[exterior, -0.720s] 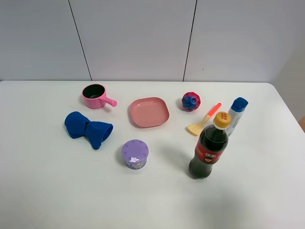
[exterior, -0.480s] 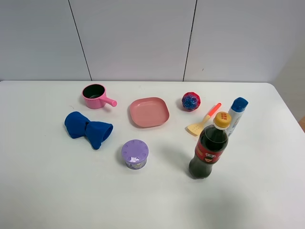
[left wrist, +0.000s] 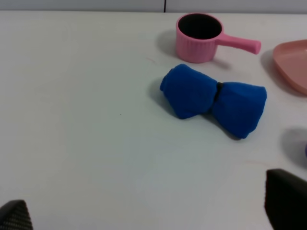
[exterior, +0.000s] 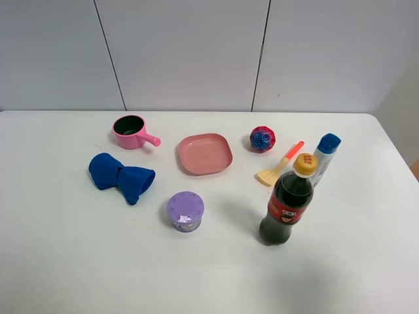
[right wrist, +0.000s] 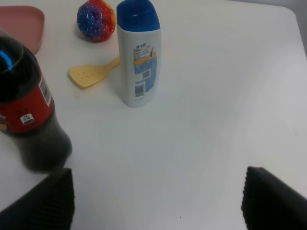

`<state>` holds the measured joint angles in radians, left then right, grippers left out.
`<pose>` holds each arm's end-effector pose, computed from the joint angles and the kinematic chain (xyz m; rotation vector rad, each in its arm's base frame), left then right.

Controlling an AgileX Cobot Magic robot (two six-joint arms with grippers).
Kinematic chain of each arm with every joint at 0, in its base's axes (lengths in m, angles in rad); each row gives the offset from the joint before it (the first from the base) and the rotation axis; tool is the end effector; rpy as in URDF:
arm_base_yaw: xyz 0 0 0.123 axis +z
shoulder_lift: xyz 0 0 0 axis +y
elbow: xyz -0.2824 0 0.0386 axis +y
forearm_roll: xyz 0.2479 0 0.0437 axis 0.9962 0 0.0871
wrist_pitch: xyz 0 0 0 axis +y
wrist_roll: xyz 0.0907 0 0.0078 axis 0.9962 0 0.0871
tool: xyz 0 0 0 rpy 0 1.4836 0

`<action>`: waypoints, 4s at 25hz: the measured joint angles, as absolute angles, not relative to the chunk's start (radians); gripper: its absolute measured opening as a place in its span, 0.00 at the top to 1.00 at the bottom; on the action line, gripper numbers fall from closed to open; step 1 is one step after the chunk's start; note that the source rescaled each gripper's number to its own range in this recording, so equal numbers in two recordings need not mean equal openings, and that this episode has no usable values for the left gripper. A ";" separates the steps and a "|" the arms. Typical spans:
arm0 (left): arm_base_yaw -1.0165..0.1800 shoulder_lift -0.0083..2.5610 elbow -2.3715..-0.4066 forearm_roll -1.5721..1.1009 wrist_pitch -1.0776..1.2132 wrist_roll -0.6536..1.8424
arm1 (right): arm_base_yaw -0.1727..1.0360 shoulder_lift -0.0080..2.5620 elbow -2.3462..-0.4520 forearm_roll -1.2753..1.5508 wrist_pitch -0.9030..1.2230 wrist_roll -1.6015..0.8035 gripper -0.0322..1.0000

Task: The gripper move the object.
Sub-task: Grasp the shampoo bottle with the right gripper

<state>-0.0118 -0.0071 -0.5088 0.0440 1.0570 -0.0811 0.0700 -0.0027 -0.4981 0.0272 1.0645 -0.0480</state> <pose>-0.0068 0.0036 0.2799 -0.0725 2.0226 -0.0063 -0.0053 0.0018 0.2763 -0.1221 2.0437 0.0463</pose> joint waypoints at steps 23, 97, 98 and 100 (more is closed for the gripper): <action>-0.012 -0.007 -0.509 0.044 1.057 -0.081 | 0.070 0.773 -0.935 -0.016 0.847 -0.053 0.00; -0.012 -0.007 -0.509 0.044 1.057 -0.081 | 0.070 1.650 -0.936 0.188 0.448 0.041 0.19; -0.012 -0.007 -0.509 0.044 1.057 -0.081 | 0.070 1.650 -0.936 0.192 0.447 0.038 0.19; -0.012 -0.007 -0.509 0.044 1.057 -0.081 | 0.070 1.650 -0.936 0.194 0.446 0.037 0.22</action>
<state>-0.0118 -0.0071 -0.5088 0.0440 1.0570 -0.0811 0.0700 1.6504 -0.9365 0.1936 0.4456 0.0370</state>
